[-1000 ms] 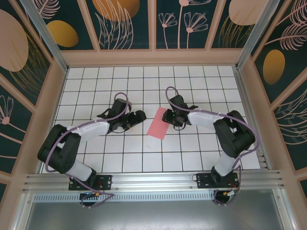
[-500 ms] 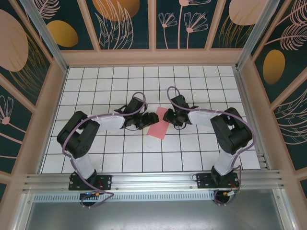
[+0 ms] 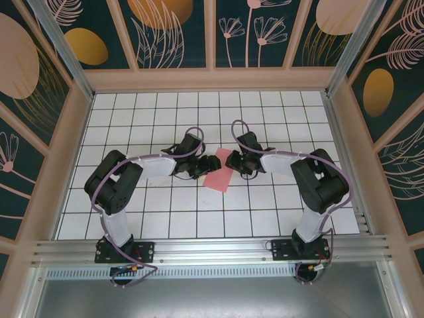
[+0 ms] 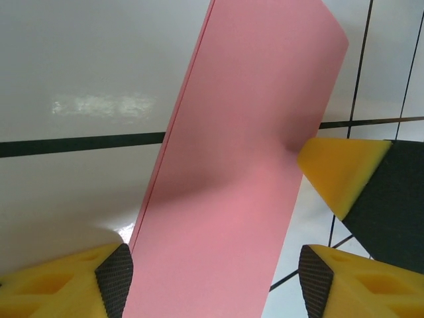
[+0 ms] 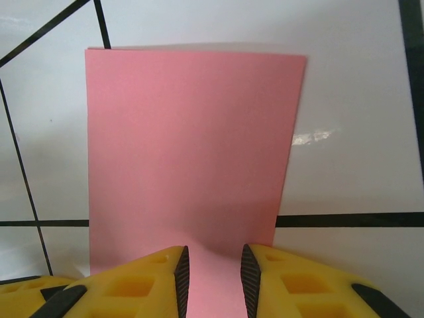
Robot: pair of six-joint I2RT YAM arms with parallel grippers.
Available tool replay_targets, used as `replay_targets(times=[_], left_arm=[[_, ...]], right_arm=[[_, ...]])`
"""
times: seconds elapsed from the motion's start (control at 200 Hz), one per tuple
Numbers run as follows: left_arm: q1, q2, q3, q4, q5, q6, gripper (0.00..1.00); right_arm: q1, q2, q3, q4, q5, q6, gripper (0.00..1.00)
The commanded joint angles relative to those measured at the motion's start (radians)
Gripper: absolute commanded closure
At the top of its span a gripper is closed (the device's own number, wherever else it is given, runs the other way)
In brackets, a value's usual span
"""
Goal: Fold a paper plane with a square sheet of paper (pick it up from the middle)
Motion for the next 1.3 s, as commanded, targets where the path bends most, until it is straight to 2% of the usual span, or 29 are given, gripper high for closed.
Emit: replay_targets(times=[0.0, 0.33, 0.615, 1.081, 1.291], left_arm=[[-0.006, 0.019, 0.028, -0.031, -0.014, 0.001, 0.29], [-0.011, 0.042, 0.047, -0.052, -0.032, -0.010, 0.30], [-0.020, 0.053, 0.059, -0.007, 0.011, -0.018, 0.44], [-0.020, 0.010, 0.058, -0.037, -0.037, -0.001, 0.60], [-0.020, -0.005, 0.058, -0.032, -0.037, 0.006, 0.64]], right_arm=[[-0.003, 0.032, -0.039, -0.016, -0.013, 0.006, 0.68], [-0.002, 0.030, -0.050, -0.012, -0.015, 0.007, 0.69], [-0.003, 0.029, -0.062, -0.004, -0.023, 0.008, 0.71], [-0.003, 0.033, -0.072, -0.004, -0.021, 0.011, 0.72], [-0.003, 0.032, -0.079, -0.002, -0.019, 0.011, 0.73]])
